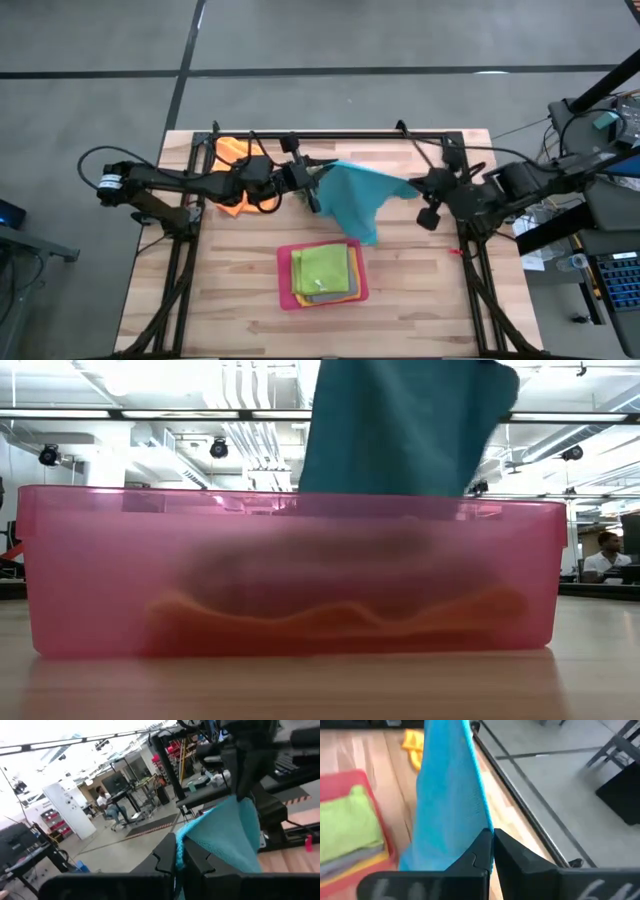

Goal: Fold microfiber towels
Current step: Fold the blue microfiber cloth

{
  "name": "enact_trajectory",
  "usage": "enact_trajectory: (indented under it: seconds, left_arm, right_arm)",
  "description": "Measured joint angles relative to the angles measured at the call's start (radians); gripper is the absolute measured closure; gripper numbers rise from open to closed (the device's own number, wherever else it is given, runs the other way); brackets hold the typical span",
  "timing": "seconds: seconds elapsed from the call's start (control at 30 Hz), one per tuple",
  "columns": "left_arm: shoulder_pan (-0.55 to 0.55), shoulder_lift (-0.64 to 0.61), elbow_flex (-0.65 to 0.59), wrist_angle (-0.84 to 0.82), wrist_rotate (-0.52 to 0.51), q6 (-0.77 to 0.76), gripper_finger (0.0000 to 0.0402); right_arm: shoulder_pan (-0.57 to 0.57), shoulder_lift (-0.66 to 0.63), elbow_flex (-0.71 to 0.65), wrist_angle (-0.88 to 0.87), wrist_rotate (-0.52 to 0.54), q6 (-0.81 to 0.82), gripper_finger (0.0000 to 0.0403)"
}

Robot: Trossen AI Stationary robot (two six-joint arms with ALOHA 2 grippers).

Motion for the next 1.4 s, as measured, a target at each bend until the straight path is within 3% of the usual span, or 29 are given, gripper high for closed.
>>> enact_trajectory:
  seconds: [0.17, 0.37, 0.57, 0.77, 1.07, 1.4]
  left_arm:
    - [-0.001, 0.000, 0.000, -0.013, 0.000, -0.046, 0.0401]
    - [-0.001, -0.001, 0.000, -0.035, 0.000, -0.046, 0.0401]
    - [-0.001, -0.001, 0.000, -0.038, 0.000, -0.046, 0.0401]
    - [-0.001, -0.001, 0.000, -0.038, 0.000, -0.046, 0.0402]
    - [-0.001, -0.001, 0.000, -0.043, 0.000, -0.046, 0.0401]
    - [-0.001, -0.001, 0.000, -0.043, 0.001, -0.046, 0.0402]
  right_arm:
    - [0.000, 0.021, -0.004, 0.011, -0.034, 0.014, 0.0358]
    - [0.000, 0.049, -0.022, 0.018, -0.044, 0.027, 0.0288]
    - [0.000, 0.075, -0.123, 0.103, -0.065, 0.026, 0.0223]
    - [-0.001, 0.098, -0.321, 0.386, -0.095, -0.133, 0.0188]
    - [-0.086, 0.169, -0.585, 0.948, -0.123, -0.348, 0.0184]
    - [-0.183, 0.325, -0.646, 1.282, -0.139, -0.546, 0.0184]
